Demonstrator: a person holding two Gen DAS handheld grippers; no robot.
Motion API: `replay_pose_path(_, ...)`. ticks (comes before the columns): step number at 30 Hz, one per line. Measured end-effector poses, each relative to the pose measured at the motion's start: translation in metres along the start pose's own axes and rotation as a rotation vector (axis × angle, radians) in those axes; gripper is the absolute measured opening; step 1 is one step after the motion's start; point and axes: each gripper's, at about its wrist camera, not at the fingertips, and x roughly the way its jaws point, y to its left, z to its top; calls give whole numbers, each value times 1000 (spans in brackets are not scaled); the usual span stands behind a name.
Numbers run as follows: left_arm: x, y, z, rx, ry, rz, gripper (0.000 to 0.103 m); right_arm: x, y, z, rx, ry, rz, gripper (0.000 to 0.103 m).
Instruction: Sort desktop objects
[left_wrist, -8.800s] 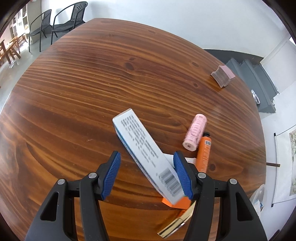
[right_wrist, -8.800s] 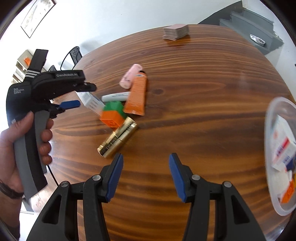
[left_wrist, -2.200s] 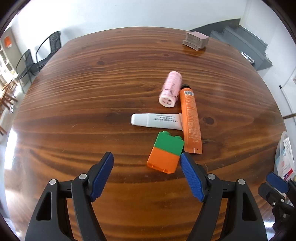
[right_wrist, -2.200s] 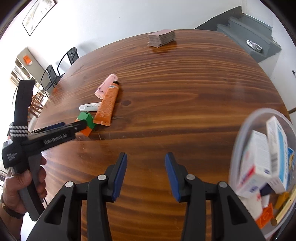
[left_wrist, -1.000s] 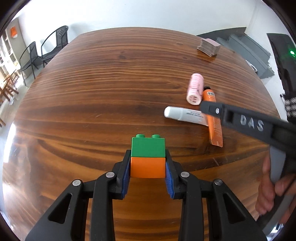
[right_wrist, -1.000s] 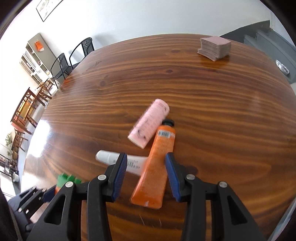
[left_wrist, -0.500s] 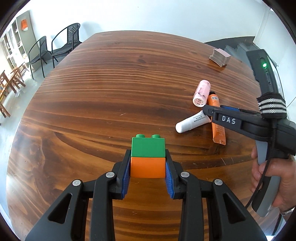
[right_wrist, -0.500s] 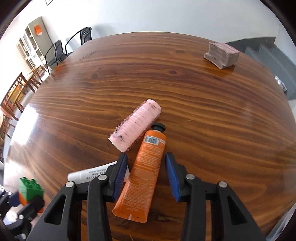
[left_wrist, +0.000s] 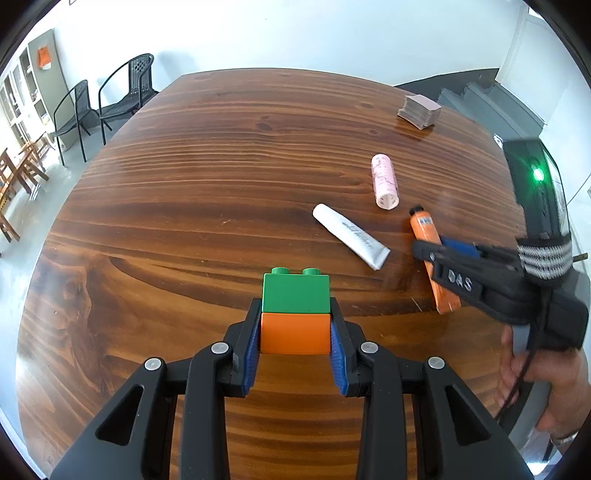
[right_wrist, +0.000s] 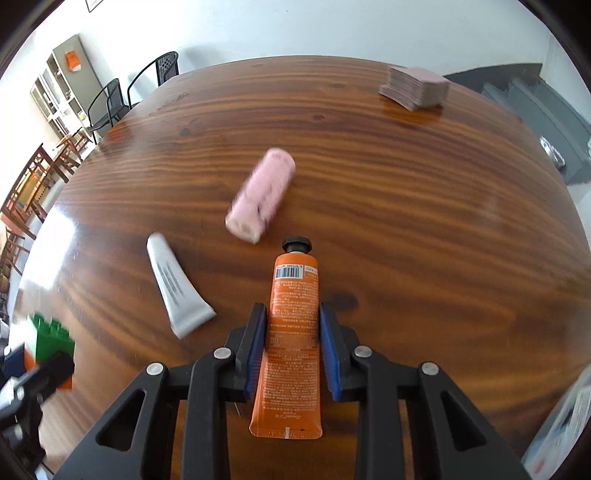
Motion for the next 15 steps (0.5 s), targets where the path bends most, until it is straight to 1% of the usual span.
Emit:
replay_pose_path(9,-13,-29,-15,40,10,-6,35,-35,-22,-60,18,14,13,31)
replay_pose_path(15,-17,-51,-27,57,23,-19,35,-56,-39,-87,52,15,30,31)
